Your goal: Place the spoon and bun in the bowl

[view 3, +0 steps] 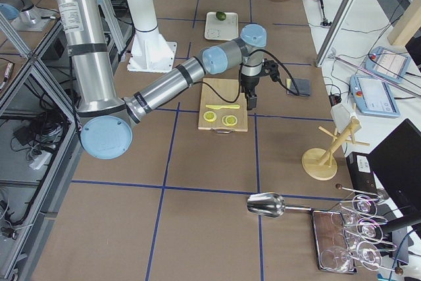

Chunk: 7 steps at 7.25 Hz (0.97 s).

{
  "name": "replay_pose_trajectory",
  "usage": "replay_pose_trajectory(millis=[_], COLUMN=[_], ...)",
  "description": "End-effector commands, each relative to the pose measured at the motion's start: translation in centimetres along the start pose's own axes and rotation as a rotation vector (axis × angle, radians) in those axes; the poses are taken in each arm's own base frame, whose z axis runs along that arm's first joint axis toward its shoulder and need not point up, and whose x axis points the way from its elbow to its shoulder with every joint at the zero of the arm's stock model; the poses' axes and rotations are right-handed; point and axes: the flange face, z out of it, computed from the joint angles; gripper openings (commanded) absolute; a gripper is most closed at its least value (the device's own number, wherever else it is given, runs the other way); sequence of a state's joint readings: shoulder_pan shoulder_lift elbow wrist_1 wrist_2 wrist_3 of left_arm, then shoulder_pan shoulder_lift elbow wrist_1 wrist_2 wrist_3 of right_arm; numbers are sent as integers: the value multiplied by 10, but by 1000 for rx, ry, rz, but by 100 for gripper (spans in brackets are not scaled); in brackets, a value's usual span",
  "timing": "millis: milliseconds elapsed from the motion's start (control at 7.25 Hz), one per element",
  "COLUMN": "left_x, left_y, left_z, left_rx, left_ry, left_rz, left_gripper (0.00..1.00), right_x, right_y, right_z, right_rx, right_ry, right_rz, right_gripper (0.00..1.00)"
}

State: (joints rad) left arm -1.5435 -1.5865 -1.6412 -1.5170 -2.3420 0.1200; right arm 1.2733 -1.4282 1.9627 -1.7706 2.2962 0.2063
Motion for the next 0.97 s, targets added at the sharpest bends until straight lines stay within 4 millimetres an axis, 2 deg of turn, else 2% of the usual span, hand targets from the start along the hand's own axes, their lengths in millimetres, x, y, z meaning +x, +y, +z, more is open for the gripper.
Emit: replay_pose_trajectory(millis=[0,276,414,552,828], left_x=[-2,-2,-2,-3,-4], left_y=[2,2,2,3,5], left_z=[0,0,0,1,2], left_rx=[0,1,1,0,-1], left_ry=[0,0,0,0,0], left_rz=[-5,-6,-6,-7,-8], left_gripper=[100,100,100,100,100], right_x=[115,199,233,248,257], right_y=[31,62,74,79,91], right_z=[7,8,17,25,35], right_rx=[-35,-30,-40,-57,-80], right_ry=[-28,-70,-83,-86,-77], right_rz=[4,8,-22,2,20], right_gripper=[100,100,100,100,100])
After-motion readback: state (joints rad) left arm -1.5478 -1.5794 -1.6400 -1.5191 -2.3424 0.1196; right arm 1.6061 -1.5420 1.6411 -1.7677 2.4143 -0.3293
